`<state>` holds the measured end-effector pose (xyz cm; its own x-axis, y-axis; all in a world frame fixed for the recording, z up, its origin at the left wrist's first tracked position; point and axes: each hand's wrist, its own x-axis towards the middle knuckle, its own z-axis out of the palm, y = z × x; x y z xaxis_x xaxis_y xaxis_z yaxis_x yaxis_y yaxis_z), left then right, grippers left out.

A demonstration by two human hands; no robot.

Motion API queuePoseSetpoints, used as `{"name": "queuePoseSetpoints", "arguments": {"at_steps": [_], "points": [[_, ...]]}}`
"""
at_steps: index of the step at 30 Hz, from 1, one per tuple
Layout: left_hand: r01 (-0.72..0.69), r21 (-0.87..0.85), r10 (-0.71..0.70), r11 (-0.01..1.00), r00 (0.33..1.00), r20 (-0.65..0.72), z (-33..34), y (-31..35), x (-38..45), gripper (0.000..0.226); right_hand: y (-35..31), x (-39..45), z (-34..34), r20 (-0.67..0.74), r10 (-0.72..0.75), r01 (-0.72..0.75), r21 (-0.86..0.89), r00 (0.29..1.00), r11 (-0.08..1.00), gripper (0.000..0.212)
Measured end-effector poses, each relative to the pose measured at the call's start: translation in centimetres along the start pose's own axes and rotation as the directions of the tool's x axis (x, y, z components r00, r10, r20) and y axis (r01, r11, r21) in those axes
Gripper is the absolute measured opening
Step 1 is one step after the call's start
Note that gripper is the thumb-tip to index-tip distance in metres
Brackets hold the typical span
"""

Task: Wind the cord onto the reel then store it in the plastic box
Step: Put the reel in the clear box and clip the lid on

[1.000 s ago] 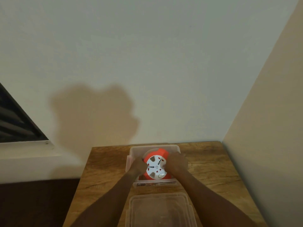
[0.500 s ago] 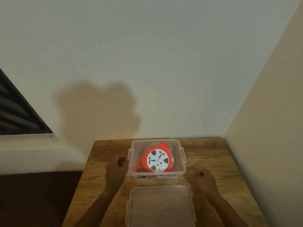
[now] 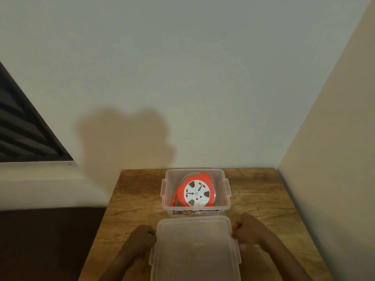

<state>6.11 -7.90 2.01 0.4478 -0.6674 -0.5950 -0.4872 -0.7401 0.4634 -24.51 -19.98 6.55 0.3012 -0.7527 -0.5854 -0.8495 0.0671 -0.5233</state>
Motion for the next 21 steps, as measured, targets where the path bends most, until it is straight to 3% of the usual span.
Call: {"name": "queuePoseSetpoints", "arguments": {"at_steps": [3,5,8,10,12,14,16,19,21], "points": [[-0.049,-0.101,0.053,0.994,0.998,0.035,-3.7,1.3,-1.8,0.014,-1.6,-1.5,-3.6,0.027,-0.086,0.082,0.106,0.996,0.991,0.004],[-0.153,-0.166,0.153,0.974,0.988,-0.013,-6.2,2.5,-2.5,0.015,-2.5,-2.3,-5.8,-0.034,-0.135,0.139,0.148,0.990,0.979,0.003],[-0.335,-0.273,0.294,0.902,0.938,-0.183,-9.1,5.1,-3.1,0.021,-3.7,-2.2,-7.9,-0.233,-0.165,0.240,0.345,0.958,0.907,0.002],[-0.495,-0.315,0.383,0.810,0.853,-0.356,-10.4,7.1,-3.2,0.028,-4.7,-1.8,-8.8,-0.343,-0.136,0.314,0.541,0.929,0.780,0.006],[-0.548,-0.470,0.343,0.692,0.823,-0.453,-10.7,8.7,-2.6,0.032,-5.6,-1.3,-9.1,-0.376,-0.103,0.358,0.712,0.921,0.603,0.009],[-0.488,-0.684,0.233,0.543,0.870,-0.435,-10.3,9.9,-1.5,0.034,-6.0,-0.6,-8.8,-0.421,-0.032,0.384,0.790,0.907,0.478,0.012],[-0.431,-0.771,0.175,0.468,0.901,-0.397,-9.3,10.5,-0.8,0.031,-5.9,0.3,-8.0,-0.476,0.051,0.403,0.792,0.878,0.460,0.009],[-0.429,-0.783,0.149,0.450,0.901,-0.408,-7.2,10.5,0.0,0.021,-4.8,2.1,-6.0,-0.510,0.087,0.401,0.760,0.856,0.512,0.006],[-0.433,-0.778,0.132,0.455,0.897,-0.422,-5.6,10.3,0.5,0.018,-3.9,3.2,-4.5,-0.534,0.078,0.408,0.725,0.842,0.555,0.016]]}}
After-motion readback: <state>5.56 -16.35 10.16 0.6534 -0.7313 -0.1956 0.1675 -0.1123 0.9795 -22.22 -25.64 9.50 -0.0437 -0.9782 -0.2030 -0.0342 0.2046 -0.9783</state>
